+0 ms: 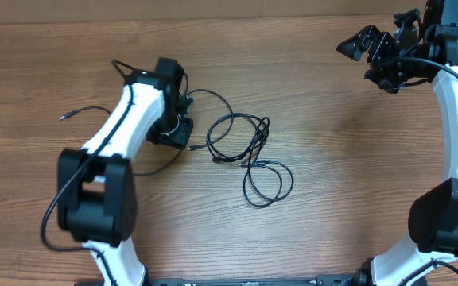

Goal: Untangle cables

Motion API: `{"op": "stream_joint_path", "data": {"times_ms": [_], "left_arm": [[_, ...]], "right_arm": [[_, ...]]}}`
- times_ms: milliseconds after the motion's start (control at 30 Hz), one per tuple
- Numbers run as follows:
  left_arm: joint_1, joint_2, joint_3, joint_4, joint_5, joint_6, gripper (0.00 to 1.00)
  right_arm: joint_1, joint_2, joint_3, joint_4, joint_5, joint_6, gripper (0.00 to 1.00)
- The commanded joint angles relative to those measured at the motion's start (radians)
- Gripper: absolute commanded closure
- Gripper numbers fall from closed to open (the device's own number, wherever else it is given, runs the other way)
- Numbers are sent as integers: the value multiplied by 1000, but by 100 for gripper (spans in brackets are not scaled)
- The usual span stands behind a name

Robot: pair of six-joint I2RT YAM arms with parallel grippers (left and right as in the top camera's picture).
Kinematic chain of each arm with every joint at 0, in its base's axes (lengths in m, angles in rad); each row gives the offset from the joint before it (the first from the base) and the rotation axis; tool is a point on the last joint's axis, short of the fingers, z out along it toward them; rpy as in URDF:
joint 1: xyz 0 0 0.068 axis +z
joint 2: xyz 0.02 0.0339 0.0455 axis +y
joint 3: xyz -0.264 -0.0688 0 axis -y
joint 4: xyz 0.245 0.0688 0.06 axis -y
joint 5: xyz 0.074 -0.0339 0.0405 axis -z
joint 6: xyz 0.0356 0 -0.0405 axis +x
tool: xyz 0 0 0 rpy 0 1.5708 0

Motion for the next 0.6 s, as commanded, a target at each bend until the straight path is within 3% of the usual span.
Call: {"op": "stream_joint_path", "data": {"times_ms": [0, 167, 300, 333, 367, 567], "left_arm": [[14, -134, -1, 1, 68, -19, 47], [14, -176, -14, -4, 72, -64, 44], [14, -176, -101, 56, 70, -86, 36], [15, -176, -125, 81, 66, -86, 27], [15, -176, -153, 113, 66, -86, 0], [29, -176, -198, 188, 18, -180, 0]], "right_arm": [[-1, -32, 9, 3, 7, -10, 0], [-1, -32, 9, 3, 7, -10, 0], [-1, -32, 9, 3, 7, -10, 0], [-1, -32, 9, 3, 7, -10, 0], [-1, -32, 9, 3, 7, -10, 0], [-1, -32, 9, 3, 7, -10, 0]]}}
